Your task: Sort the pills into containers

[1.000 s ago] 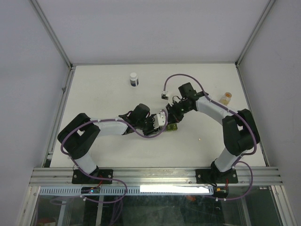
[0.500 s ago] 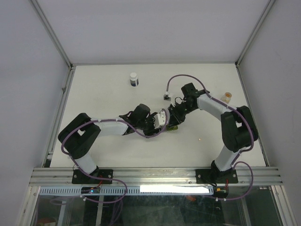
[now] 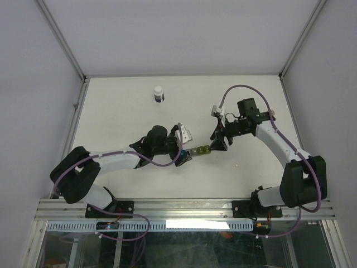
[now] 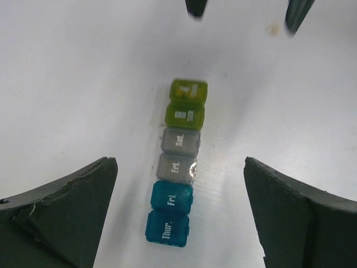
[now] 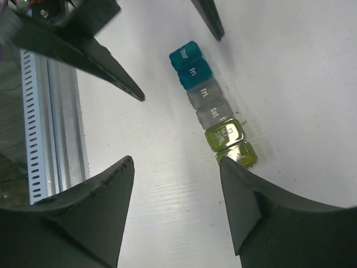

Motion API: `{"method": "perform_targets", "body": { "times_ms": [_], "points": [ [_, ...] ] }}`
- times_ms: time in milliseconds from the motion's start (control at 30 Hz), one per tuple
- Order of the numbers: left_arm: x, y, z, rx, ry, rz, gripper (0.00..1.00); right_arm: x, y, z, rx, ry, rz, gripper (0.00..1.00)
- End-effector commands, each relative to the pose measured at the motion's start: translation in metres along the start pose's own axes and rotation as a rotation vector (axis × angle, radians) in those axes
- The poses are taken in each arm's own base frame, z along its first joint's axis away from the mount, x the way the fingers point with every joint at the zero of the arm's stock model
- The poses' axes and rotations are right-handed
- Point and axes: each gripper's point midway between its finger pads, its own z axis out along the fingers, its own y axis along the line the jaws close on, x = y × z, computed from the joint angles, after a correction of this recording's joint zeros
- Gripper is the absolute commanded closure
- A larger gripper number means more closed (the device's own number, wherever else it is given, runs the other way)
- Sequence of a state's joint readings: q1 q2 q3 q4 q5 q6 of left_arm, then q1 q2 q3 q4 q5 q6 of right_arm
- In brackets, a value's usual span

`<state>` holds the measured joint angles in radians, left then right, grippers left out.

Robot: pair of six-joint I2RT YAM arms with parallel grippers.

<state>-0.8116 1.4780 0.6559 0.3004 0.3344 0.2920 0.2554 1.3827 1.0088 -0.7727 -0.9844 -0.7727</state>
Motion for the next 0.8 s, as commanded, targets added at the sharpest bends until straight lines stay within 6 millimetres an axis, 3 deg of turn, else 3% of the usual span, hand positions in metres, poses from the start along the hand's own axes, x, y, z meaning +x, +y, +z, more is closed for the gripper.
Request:
{"method": "perform_targets", "body": {
  "times_ms": [0, 167, 367, 767],
  "points": [
    [-0.090, 0.003, -0.039, -0.062, -0.321, -0.133, 0.01, -0.015, 0.009, -0.006, 0.003, -0.082, -0.224, 0.34],
    [-0.112, -0.005, -0.074, -0.046, -0.476, -0.379, 0.01, -0.015, 0.022, -0.011, -0.016, -0.109, -0.373, 0.33],
    [-0.134, -0.007, -0.109, -0.068, -0.618, -0.442, 0.01, -0.007, 0.042, -0.012, -0.096, -0.124, -0.495, 0.30],
    [-0.141, -0.007, -0.120, -0.079, -0.631, -0.435, 0.01, -0.006, 0.042, -0.020, -0.082, -0.136, -0.523, 0.31]
  ]
}}
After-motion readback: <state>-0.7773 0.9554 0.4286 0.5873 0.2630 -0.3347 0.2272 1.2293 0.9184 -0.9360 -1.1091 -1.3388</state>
